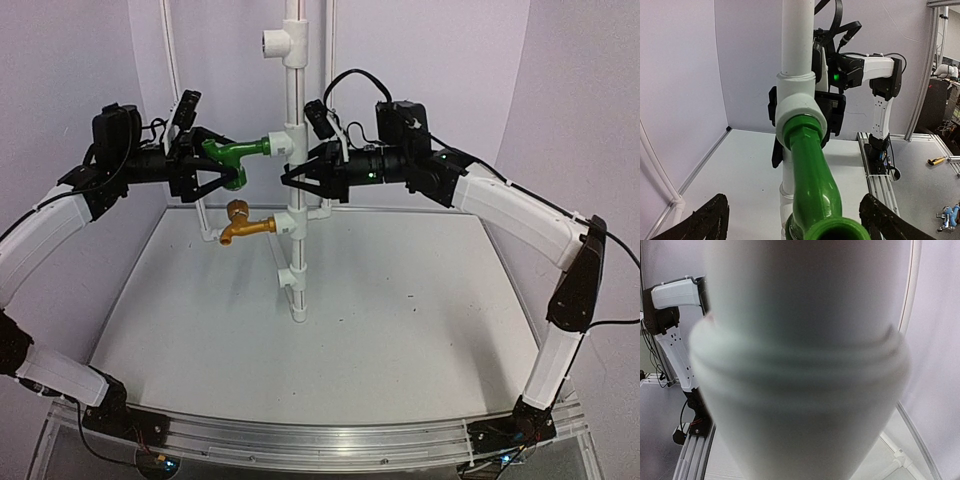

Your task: Install the water faucets

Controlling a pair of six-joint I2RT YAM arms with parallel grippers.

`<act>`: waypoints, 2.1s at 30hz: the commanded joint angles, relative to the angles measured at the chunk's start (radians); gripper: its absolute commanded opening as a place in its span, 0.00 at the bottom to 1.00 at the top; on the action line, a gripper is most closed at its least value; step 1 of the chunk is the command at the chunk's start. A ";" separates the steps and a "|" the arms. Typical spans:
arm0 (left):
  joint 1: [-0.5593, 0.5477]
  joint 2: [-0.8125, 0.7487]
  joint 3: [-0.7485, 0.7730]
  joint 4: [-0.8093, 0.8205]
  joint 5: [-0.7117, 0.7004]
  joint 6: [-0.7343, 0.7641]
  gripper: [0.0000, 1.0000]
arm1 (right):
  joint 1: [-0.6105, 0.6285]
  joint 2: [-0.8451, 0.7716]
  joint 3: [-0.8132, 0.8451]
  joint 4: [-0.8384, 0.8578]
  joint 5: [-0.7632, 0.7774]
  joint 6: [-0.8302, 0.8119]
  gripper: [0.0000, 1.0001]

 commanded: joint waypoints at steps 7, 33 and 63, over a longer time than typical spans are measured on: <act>-0.016 0.009 0.056 -0.052 -0.008 0.070 0.77 | 0.016 -0.008 0.063 -0.093 -0.053 0.068 0.00; -0.016 -0.050 0.020 -0.099 -0.128 0.344 0.72 | 0.015 -0.009 0.059 -0.095 -0.050 0.062 0.05; 0.212 -0.259 0.167 -0.407 -0.263 -0.080 1.00 | 0.015 -0.300 -0.060 -0.203 0.273 -0.121 0.98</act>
